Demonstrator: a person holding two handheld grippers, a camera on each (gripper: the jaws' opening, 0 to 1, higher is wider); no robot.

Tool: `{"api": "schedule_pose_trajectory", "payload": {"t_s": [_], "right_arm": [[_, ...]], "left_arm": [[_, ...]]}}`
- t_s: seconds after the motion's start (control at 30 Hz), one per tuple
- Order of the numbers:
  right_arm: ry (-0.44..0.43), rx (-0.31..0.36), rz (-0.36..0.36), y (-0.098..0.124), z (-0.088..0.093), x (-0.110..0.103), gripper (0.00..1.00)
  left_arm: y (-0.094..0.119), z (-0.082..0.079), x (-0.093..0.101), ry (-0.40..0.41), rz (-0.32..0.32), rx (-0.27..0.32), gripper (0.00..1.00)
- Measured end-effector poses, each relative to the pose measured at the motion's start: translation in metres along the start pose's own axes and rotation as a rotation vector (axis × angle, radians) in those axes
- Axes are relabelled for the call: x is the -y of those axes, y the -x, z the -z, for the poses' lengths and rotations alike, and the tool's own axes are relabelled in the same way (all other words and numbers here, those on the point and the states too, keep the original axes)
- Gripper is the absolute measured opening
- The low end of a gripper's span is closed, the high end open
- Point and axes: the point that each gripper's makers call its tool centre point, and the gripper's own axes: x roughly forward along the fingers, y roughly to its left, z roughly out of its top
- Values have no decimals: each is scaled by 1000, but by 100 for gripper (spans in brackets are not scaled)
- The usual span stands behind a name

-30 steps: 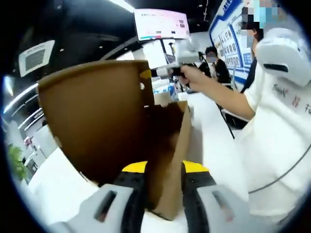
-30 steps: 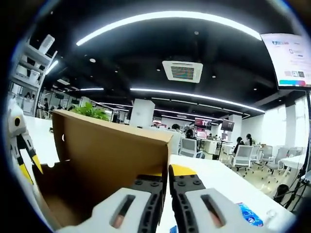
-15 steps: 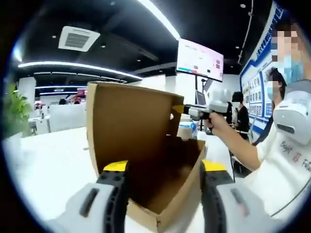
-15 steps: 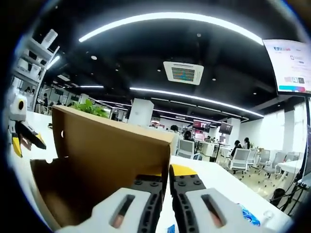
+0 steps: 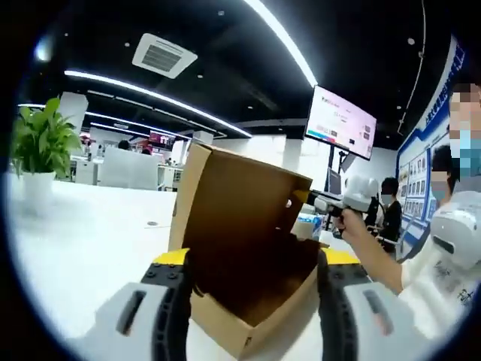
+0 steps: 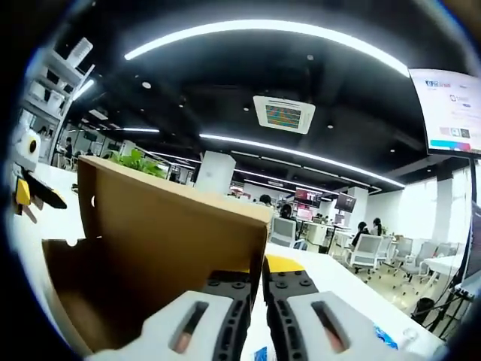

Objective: Operate the shoe box by opening the lid, removing the specified soft item, and placing it in the target area until the item is outside and the box remains undamaged.

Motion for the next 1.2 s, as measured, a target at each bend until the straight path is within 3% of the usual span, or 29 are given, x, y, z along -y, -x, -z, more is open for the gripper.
{"api": "schedule_pose_trajectory", "payload": {"t_s": [0.13, 0.33, 0.37, 0.47, 0.57, 0.9, 1.1, 1.2], "right_arm": [[2, 1, -1, 1, 0, 0, 1], [23, 10, 8, 5, 3, -2, 2], [26, 11, 9, 6, 3, -2, 2], [38, 13, 9, 11, 4, -3, 1], [53, 12, 15, 12, 5, -3, 1], [52, 40, 33, 21, 7, -4, 1], [75, 44, 33, 28, 13, -6, 1], [68, 47, 32, 32, 13, -7, 1]], "left_arm": [[5, -10, 1, -31, -15, 59, 77], [8, -22, 5, -42, -38, 92, 90], [8, -23, 5, -27, -45, 96, 88], [6, -19, 9, -3, -37, 87, 76], [2, -17, 11, 21, -21, 83, 87], [4, -21, 8, -27, -56, 97, 86], [3, -16, 4, -76, -83, 59, 82], [3, -12, 3, -61, -79, 52, 82]]}}
